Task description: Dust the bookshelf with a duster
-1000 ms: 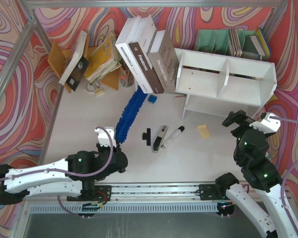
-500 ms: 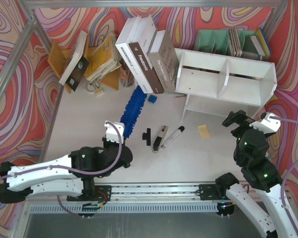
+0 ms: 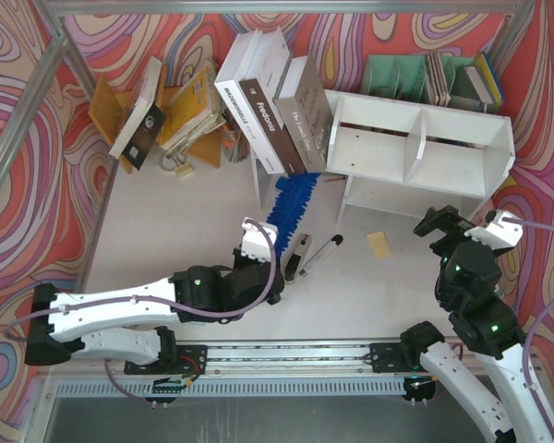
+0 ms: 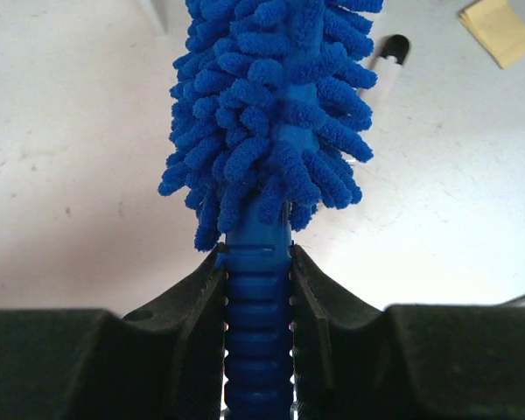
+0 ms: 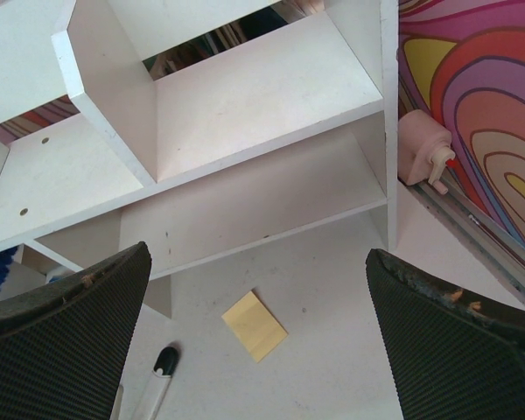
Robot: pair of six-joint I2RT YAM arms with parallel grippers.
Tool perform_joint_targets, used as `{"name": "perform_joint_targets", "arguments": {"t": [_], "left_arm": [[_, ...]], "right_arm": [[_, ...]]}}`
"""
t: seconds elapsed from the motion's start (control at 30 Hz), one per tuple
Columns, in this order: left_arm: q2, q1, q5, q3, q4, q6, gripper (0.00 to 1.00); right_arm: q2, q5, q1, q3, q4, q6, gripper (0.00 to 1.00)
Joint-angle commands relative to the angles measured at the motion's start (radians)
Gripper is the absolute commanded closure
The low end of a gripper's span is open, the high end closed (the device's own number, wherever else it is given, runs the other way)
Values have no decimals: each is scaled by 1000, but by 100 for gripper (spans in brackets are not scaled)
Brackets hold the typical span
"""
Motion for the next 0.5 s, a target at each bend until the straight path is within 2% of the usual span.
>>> {"name": "perform_joint_targets", "arguments": {"t": [0.0, 0.2, 0.47], "left_arm": [[53, -39, 16, 51, 107, 27, 100], [135, -86, 35, 88, 133, 10, 100], [243, -86, 73, 43, 141, -116, 100]], "right_arm": [[-13, 13, 0, -5, 5, -10, 1], [-7, 10, 0, -4, 7, -8, 1], [-7, 10, 0, -3, 4, -7, 1]]}}
